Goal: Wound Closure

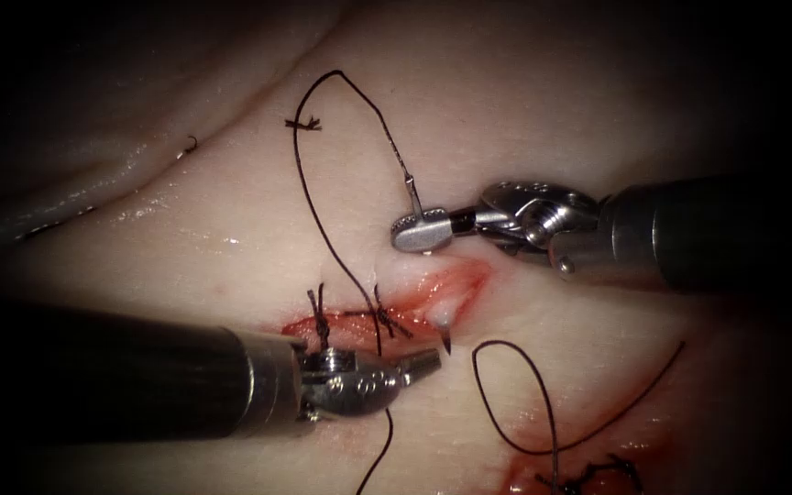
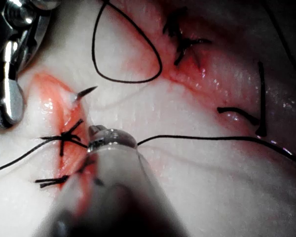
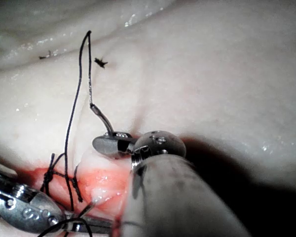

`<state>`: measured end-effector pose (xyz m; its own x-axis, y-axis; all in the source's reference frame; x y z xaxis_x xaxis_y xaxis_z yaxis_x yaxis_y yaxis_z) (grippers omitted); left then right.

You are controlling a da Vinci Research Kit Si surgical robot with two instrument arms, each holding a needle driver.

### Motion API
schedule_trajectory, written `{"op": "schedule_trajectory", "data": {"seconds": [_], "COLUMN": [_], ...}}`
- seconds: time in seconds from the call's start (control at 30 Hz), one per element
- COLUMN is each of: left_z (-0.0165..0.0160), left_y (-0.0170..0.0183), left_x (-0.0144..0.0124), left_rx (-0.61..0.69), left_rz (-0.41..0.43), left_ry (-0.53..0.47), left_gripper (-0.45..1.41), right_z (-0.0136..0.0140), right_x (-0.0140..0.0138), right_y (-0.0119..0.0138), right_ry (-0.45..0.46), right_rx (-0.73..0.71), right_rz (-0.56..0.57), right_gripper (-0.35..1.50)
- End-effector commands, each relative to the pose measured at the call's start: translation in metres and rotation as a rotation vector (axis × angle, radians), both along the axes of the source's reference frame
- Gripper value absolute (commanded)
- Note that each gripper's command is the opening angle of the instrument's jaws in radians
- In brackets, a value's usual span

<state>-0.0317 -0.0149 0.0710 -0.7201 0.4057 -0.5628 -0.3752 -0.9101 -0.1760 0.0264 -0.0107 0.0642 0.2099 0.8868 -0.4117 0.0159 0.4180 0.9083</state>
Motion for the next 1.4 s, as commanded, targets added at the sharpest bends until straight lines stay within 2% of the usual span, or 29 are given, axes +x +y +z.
{"op": "schedule_trajectory", "data": {"seconds": [0.03, 0.07, 0.13, 0.2, 0.27, 0.5, 0.8, 0.87, 0.9, 0.93, 0.97, 1.0, 1.1, 1.4], "left_z": [0.0006, 0.0006, 0.0006, 0.0006, 0.0006, 0.0006, 0.0006, 0.0006, 0.0006, 0.0006, 0.0006, 0.0005, 0.0005, 0.0005], "left_y": [-0.0005, -0.0005, -0.0005, -0.0006, -0.0006, -0.0006, -0.0006, -0.0006, -0.0006, -0.0006, -0.0006, -0.0006, -0.0006, -0.0005], "left_x": [-0.0005, -0.0005, -0.0005, -0.0005, -0.0005, -0.0005, -0.0006, -0.0006, -0.0006, -0.0006, -0.0006, -0.0006, -0.0006, -0.0006], "left_rx": [0.001, 0.001, 0.001, 0.001, 0.001, 0.001, 0.001, 0.001, 0.001, 0.001, 0.001, 0.001, 0.001, 0.002], "left_rz": [0.0, 0.0, 0.0, 0.0, 0.0, 0.0, -0.001, -0.001, -0.001, -0.001, -0.001, -0.001, -0.001, 0.0], "left_ry": [0.0, 0.0, 0.0, 0.0, 0.0, 0.0, 0.001, 0.001, 0.001, 0.001, 0.001, 0.001, 0.001, 0.0], "left_gripper": [-0.08, -0.08, -0.08, -0.08, -0.08, -0.1, -0.1, -0.1, -0.1, -0.1, -0.1, -0.1, -0.1, -0.06], "right_z": [0.0012, 0.0014, 0.0016, 0.0019, 0.002, 0.0008, -0.0009, -0.0008, -0.0006, -0.0005, -0.0004, -0.0002, 0.0003, 0.0011], "right_x": [0.0007, 0.0006, 0.0005, 0.0004, 0.0004, 0.0005, 0.0021, 0.0023, 0.0023, 0.0023, 0.0023, 0.0021, 0.0021, 0.002], "right_y": [0.0003, 0.0008, 0.0017, 0.0026, 0.0036, 0.0052, 0.0056, 0.0057, 0.0057, 0.0058, 0.0057, 0.0054, 0.0048, 0.0021], "right_ry": [-0.007, -0.007, -0.005, -0.003, -0.001, 0.014, 0.03, 0.026, 0.024, 0.023, 0.022, 0.015, -0.027, -0.14], "right_rx": [-0.064, -0.105, -0.167, -0.246, -0.324, -0.487, -0.491, -0.493, -0.494, -0.496, -0.499, -0.498, -0.454, -0.208], "right_rz": [0.024, 0.034, 0.045, 0.057, 0.067, 0.077, 0.07, 0.069, 0.07, 0.068, 0.064, 0.052, 0.018, -0.029], "right_gripper": [0.29, 0.52, 0.78, 1.11, 1.28, 1.3, 1.23, 1.15, 1.03, 0.78, 0.29, -0.35, -0.35, -0.35]}}
